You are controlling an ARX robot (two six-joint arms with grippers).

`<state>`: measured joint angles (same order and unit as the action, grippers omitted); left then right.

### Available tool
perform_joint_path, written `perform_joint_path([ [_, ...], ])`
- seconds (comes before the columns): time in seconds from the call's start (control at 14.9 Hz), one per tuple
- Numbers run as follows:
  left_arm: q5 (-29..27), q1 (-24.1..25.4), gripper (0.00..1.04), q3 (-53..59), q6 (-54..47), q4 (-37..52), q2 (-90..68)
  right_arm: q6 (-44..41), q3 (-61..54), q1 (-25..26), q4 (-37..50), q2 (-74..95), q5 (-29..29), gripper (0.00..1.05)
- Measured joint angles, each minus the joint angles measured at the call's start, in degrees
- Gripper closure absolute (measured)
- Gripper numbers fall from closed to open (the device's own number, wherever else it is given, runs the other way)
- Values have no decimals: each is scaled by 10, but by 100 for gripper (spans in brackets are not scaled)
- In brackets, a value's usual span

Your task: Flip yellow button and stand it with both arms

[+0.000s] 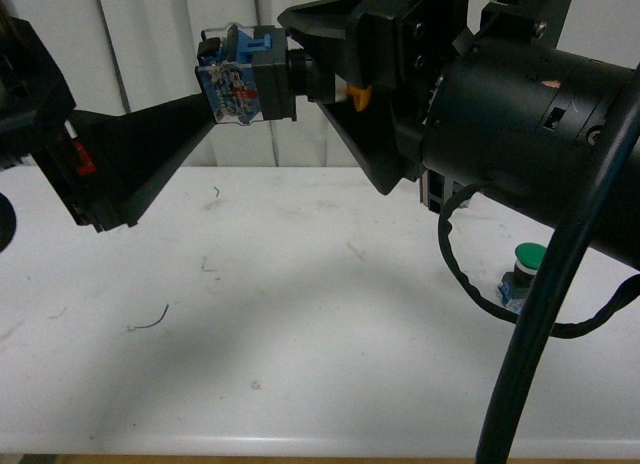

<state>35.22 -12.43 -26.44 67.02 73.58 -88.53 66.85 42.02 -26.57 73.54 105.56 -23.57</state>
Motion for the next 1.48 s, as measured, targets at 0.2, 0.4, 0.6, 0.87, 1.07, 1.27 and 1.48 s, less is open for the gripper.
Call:
perform_joint_path([
  [0.2,5,12,8,3,1,0,9,0,0,5,-1,2,0,72],
  [0.4,8,25,7,7,2,0,17,0,0,8,0,2,0,72],
  [0.6,13,42,7,14,3,0,29,0,-1,12,0,2,-2,72],
  [0.87,23,63,7,24,2,0,48,0,-2,18,0,3,-2,72],
  [1.07,24,76,7,27,2,0,57,0,-2,19,-1,3,-3,72],
  [1.27,23,112,7,37,-6,0,89,0,-2,24,0,3,-4,72],
  [1.48,12,176,7,69,-79,-96,201,0,-2,28,0,5,-5,72],
])
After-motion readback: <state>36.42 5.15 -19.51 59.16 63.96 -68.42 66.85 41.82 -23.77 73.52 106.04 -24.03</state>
